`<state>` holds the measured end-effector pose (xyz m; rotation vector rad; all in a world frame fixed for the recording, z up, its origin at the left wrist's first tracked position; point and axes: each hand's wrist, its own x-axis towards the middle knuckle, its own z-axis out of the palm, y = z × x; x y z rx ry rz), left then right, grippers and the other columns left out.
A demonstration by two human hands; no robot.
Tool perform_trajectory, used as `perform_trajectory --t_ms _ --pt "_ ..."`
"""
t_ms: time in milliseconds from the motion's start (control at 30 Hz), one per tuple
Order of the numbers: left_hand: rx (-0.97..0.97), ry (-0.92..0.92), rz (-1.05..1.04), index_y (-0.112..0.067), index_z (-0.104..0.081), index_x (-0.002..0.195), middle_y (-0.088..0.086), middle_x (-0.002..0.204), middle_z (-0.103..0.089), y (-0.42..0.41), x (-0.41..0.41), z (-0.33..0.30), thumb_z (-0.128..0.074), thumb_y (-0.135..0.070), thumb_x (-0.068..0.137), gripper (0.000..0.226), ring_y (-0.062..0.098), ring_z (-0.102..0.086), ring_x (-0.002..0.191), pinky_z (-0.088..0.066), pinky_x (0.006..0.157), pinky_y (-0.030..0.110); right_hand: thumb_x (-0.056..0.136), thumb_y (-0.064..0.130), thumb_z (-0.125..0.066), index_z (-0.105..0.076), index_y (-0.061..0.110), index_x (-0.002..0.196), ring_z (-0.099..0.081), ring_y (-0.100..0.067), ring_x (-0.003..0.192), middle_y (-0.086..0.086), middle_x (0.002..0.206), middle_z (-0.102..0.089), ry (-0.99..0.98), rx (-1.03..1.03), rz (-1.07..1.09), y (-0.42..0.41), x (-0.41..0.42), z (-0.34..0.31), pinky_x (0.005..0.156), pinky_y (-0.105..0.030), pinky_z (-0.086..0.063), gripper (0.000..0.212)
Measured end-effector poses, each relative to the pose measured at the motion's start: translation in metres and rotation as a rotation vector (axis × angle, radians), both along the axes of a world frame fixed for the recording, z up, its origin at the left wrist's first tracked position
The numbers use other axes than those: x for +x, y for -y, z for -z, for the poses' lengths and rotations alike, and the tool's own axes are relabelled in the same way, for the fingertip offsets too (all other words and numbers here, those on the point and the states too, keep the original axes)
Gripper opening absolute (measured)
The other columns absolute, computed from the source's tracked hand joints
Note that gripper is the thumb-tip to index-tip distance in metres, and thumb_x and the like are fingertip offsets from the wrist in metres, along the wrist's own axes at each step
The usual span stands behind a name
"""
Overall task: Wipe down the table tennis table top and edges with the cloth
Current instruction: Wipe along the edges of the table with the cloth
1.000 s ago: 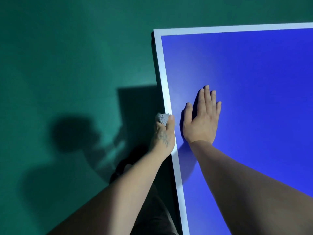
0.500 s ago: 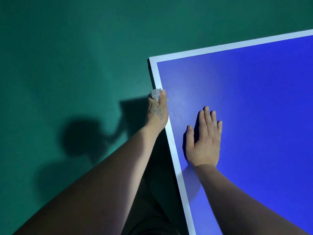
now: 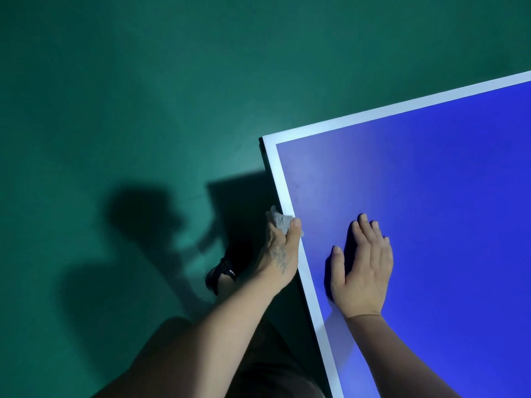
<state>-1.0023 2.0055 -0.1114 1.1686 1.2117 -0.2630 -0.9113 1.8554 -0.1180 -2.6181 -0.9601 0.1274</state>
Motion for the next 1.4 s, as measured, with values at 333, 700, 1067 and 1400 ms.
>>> perform_trajectory --t_ms 333,700,1067,1400 --pt "0.169 0.115 -0.259 -0.017 -0.043 0.13 0.006 0.135 -0.06 -0.118 0.064 0.022 -0.041 -0.057 0.11 0.045 0.02 -0.056 0.101 -0.037 0.076 0.028 0.101 0.026 -0.06 -0.059 0.006 0.138 -0.05 -0.032 0.14 -0.008 0.158 -0.052 0.003 0.18 0.087 -0.141 0.089 0.0 0.122 -0.048 -0.033 0.042" --pt "0.304 0.219 -0.028 -0.034 0.005 0.17 -0.021 0.177 -0.003 -0.108 0.03 0.043 -0.04 -0.074 0.095 0.096 0.023 -0.042 0.154 -0.027 0.13 0.043 0.111 0.045 -0.033 -0.025 0.004 0.168 -0.007 -0.024 0.166 -0.008 0.179 -0.014 0.021 -0.054 0.488 -0.178 0.136 0.009 0.135 -0.046 -0.003 0.071" --pt "-0.005 -0.009 0.817 -0.043 -0.051 0.114 -0.019 0.108 -0.068 -0.237 0.089 0.003 -0.038 -0.068 0.1 0.032 0.011 -0.061 0.11 -0.04 0.102 0.032 0.111 0.042 -0.041 -0.029 0.008 0.167 -0.009 -0.019 0.166 -0.003 0.179 -0.017 0.017 -0.049 0.554 -0.183 0.135 0.008 0.135 -0.045 -0.007 0.066" --pt "-0.043 0.23 1.187 -0.016 -0.053 0.123 0.005 0.132 -0.055 -0.217 0.225 0.006 -0.028 -0.066 0.109 0.057 0.023 -0.054 0.119 -0.04 0.103 0.037 0.109 0.032 -0.05 -0.032 0.009 0.166 -0.011 -0.018 0.166 -0.001 0.178 -0.021 0.011 -0.031 0.558 -0.185 0.136 0.008 0.134 -0.05 -0.014 0.064"
